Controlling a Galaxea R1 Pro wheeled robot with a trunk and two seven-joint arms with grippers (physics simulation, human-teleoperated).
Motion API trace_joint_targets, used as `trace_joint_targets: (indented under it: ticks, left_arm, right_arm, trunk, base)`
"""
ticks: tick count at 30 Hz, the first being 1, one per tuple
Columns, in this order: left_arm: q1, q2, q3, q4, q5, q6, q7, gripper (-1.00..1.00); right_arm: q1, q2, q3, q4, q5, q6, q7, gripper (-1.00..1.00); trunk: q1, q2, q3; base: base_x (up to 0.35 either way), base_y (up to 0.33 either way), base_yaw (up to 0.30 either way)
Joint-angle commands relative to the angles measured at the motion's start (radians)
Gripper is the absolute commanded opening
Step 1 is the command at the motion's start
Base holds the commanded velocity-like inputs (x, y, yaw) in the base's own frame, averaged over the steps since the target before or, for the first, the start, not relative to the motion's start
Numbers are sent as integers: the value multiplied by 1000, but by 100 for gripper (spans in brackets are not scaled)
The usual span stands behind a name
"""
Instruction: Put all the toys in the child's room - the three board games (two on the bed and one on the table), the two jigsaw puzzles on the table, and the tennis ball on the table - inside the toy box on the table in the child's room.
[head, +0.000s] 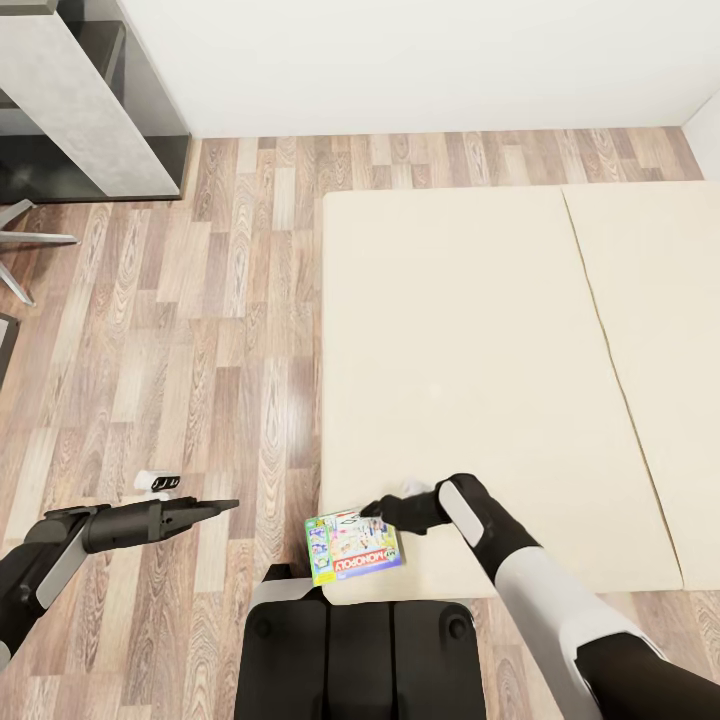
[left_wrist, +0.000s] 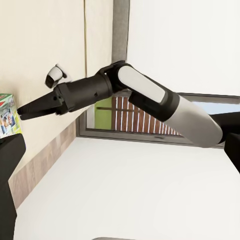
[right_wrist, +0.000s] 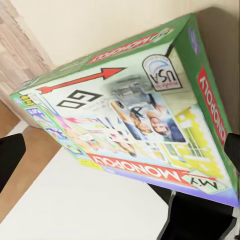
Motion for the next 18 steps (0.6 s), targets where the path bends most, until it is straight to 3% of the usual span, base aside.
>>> trace_joint_targets:
  ticks: [1,18]
  left_arm:
    - [-1,1,-4,0,6,11,-2,100]
    - [-1,1,-4,0,6,11,-2,100]
  right_arm:
    - [0,0,1,6,10,1,9,100]
    - [0,0,4,73,12,-47,9,100]
  trunk:
    - [1,-2,-1]
    - [1,-2,-1]
  base:
    - [0,0,0]
    - [0,0,0]
